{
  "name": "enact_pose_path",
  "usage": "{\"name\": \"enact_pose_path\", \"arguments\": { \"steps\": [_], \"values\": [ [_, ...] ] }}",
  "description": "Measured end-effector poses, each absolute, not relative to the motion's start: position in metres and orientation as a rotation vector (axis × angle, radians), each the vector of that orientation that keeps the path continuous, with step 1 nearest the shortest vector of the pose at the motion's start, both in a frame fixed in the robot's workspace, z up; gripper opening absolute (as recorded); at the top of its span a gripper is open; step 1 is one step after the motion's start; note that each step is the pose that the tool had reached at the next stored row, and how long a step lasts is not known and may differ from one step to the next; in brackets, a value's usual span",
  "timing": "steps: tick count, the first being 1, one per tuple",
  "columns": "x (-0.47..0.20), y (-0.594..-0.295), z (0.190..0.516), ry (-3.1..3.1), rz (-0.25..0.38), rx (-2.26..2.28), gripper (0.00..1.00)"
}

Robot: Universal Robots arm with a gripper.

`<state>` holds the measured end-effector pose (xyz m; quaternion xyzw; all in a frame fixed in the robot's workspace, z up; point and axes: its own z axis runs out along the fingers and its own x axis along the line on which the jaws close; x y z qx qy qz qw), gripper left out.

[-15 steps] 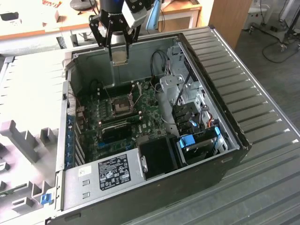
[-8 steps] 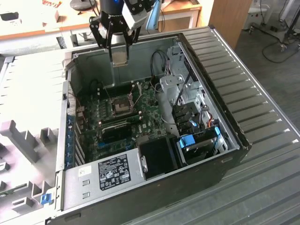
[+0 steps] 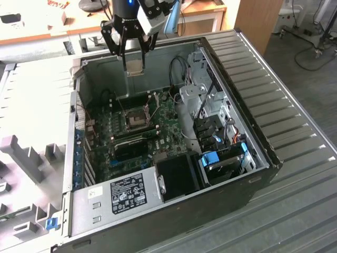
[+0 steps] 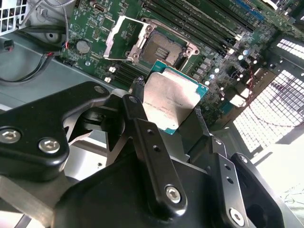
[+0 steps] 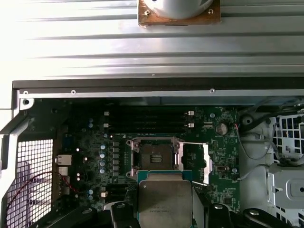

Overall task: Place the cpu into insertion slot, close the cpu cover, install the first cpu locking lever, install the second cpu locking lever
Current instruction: 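Place the cpu into insertion slot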

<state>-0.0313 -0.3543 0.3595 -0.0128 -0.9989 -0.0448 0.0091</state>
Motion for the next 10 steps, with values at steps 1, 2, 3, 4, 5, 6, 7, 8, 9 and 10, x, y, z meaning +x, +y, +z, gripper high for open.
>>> {"name": "enact_pose_path", "arguments": {
  "steps": [1, 2, 3, 4, 5, 6, 7, 8, 9, 10],
  "values": [
    [-0.0313, -0.3543, 0.3594, -3.12, -0.14, -0.04, 0.54],
    [-0.0313, -0.3543, 0.3591, -3.12, -0.14, -0.04, 0.54],
    [-0.0313, -0.3543, 0.359, -3.12, -0.14, -0.04, 0.54],
    [-0.0313, -0.3543, 0.359, -3.12, -0.14, -0.04, 0.54],
    [-0.0313, -0.3543, 0.3589, -3.12, -0.14, -0.04, 0.54],
    [-0.0313, -0.3543, 0.3586, -3.12, -0.14, -0.04, 0.54],
    [-0.0313, -0.3543, 0.3582, -3.12, -0.14, -0.04, 0.54],
    [-0.0313, -0.3543, 0.358, -3.12, -0.139, -0.04, 0.54],
    [-0.0313, -0.3543, 0.3575, -3.12, -0.139, -0.04, 0.54],
    [-0.0313, -0.3543, 0.3569, -3.12, -0.139, -0.04, 0.54]
  ]
}}
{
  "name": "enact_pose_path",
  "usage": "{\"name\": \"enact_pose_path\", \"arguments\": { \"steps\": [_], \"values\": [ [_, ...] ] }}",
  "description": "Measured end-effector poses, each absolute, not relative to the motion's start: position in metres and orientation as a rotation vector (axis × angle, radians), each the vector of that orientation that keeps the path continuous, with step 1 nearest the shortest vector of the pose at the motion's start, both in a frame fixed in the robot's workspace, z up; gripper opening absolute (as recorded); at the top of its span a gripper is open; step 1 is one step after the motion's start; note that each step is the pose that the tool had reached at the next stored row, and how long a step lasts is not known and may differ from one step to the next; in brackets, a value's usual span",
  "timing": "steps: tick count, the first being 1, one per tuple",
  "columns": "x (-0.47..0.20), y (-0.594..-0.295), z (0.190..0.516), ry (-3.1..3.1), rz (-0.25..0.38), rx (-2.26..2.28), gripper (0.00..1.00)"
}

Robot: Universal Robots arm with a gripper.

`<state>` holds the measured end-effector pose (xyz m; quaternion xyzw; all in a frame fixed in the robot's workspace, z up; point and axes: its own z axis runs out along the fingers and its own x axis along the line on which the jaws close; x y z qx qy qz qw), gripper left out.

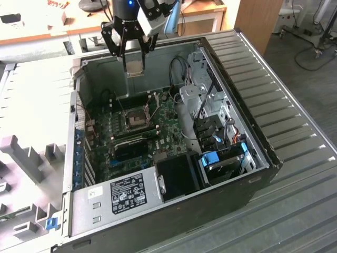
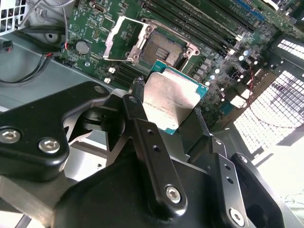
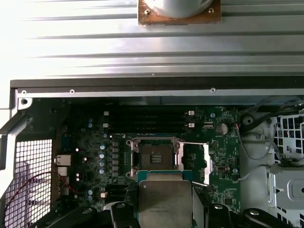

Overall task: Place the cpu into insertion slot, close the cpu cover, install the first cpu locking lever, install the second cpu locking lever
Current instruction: 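Place the cpu into insertion slot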

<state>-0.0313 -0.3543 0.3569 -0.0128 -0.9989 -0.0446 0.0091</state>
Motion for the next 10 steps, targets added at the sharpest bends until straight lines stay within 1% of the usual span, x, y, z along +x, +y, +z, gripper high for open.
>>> {"name": "enact_pose_path", "arguments": {
  "steps": [10],
  "values": [
    [-0.0313, -0.3543, 0.3548, -3.12, -0.139, -0.04, 0.54]
  ]
}}
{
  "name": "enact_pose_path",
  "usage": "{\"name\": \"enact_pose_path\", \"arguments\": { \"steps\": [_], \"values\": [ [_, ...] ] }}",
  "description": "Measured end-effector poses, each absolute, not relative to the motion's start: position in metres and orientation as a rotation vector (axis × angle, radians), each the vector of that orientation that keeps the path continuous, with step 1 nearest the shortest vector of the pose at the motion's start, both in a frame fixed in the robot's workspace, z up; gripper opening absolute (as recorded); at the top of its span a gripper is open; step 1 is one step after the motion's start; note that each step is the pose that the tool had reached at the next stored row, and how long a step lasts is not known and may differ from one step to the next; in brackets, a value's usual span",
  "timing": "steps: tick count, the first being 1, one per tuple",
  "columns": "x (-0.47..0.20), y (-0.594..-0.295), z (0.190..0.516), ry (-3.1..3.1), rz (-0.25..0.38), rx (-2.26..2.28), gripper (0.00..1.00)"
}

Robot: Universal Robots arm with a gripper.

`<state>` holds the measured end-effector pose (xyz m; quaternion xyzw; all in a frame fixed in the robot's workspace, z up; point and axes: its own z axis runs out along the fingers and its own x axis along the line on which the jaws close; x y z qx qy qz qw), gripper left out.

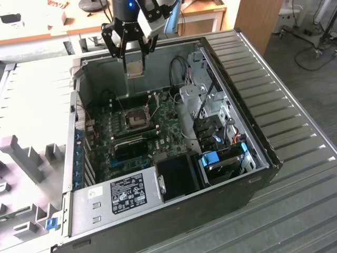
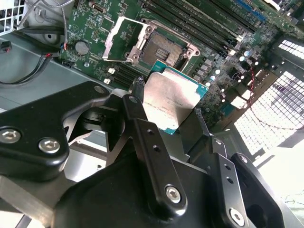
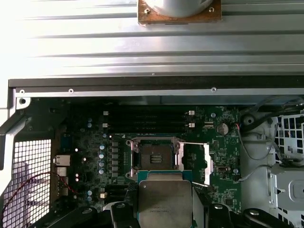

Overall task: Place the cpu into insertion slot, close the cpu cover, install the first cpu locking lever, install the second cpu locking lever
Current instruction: 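Place the cpu into insertion slot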

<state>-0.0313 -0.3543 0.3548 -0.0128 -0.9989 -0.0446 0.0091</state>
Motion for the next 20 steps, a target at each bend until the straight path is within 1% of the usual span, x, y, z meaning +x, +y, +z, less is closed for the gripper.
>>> {"name": "enact_pose_path", "arguments": {
  "steps": [20],
  "values": [
    [-0.0313, -0.3543, 0.3513, -3.12, -0.139, -0.04, 0.54]
  ]
}}
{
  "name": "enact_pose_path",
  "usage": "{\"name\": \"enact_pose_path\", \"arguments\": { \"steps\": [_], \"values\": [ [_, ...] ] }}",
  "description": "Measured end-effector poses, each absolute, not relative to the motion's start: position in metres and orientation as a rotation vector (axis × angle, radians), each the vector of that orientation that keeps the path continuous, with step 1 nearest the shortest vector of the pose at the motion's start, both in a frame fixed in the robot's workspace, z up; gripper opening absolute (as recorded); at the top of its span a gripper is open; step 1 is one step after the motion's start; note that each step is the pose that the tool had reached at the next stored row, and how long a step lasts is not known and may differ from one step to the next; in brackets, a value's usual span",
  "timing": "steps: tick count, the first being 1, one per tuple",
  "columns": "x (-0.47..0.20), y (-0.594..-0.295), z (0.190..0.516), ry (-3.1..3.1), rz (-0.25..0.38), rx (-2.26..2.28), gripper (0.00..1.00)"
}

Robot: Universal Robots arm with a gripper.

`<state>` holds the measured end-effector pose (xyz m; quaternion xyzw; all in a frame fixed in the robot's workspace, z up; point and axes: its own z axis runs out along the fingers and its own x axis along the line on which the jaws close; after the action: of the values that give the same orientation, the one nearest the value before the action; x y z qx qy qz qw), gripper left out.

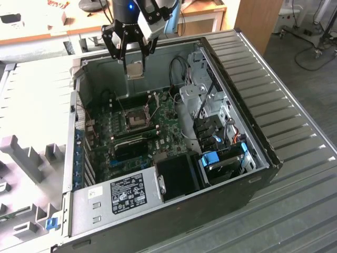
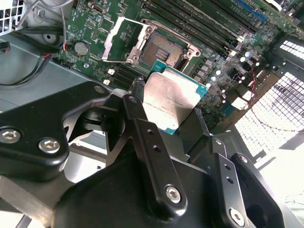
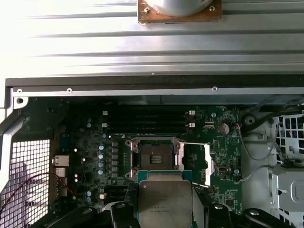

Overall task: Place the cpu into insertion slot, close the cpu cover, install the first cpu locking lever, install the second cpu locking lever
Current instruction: 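Place the cpu into insertion slot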

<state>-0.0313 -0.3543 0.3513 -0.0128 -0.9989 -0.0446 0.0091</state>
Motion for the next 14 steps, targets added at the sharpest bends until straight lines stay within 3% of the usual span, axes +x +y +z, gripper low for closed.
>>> {"name": "enact_pose_path", "arguments": {
  "steps": [14],
  "values": [
    [-0.0313, -0.3543, 0.3463, -3.12, -0.139, -0.04, 0.54]
  ]
}}
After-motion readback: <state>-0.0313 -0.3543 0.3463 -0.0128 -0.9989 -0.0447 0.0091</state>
